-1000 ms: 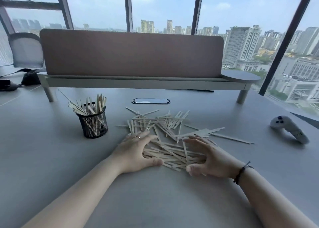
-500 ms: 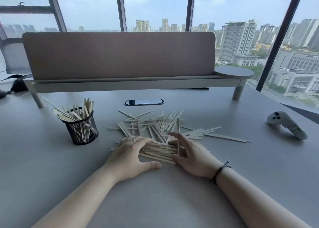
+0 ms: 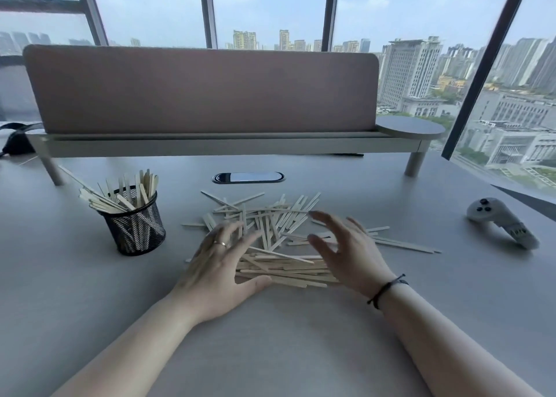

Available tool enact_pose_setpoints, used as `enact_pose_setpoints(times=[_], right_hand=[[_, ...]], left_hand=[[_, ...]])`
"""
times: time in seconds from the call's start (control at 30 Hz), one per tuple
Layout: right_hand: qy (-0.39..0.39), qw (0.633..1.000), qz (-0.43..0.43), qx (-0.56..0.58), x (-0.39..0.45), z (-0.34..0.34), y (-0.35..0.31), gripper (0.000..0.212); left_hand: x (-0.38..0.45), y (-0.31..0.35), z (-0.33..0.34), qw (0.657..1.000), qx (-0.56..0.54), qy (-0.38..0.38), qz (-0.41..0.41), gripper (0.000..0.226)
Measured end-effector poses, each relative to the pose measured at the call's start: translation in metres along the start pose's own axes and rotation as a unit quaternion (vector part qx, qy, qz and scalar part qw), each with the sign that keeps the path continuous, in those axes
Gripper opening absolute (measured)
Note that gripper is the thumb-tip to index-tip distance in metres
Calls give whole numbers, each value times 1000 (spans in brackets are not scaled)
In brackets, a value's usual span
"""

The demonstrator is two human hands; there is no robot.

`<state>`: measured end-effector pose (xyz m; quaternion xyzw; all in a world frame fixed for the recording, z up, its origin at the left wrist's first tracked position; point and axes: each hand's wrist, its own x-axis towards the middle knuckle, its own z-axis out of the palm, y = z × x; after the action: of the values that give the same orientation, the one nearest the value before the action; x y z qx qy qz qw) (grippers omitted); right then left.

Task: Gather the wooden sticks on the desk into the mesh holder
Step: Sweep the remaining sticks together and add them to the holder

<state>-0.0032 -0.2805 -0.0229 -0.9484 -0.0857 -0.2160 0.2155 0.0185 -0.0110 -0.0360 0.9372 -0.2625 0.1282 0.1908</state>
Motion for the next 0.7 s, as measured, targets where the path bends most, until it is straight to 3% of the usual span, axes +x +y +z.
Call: enact_pose_setpoints(times=[0.07, 0.13, 0.2, 0.3, 0.5, 0.7], right_hand=[[17, 992, 109, -66, 5, -8, 27, 56], [-38, 971, 218, -89, 5, -13, 45, 66], [-106, 957, 253, -97, 4, -11, 48, 74], [-145, 966, 198, -84, 5, 1, 24, 78], [-172, 979, 106, -35, 5, 19, -30, 72], [-143, 988, 47, 13, 5, 30, -54, 67]], left_hand=[[0, 3, -2, 999, 9, -48, 2, 81], [0, 4, -2, 996, 30, -86, -23, 83], [2, 3, -2, 991, 40, -109, -71, 93], [4, 1, -1, 987, 45, -113, -102, 104], [4, 5, -3, 985, 45, -140, -85, 92], [5, 0, 0, 989, 30, -121, -84, 107]])
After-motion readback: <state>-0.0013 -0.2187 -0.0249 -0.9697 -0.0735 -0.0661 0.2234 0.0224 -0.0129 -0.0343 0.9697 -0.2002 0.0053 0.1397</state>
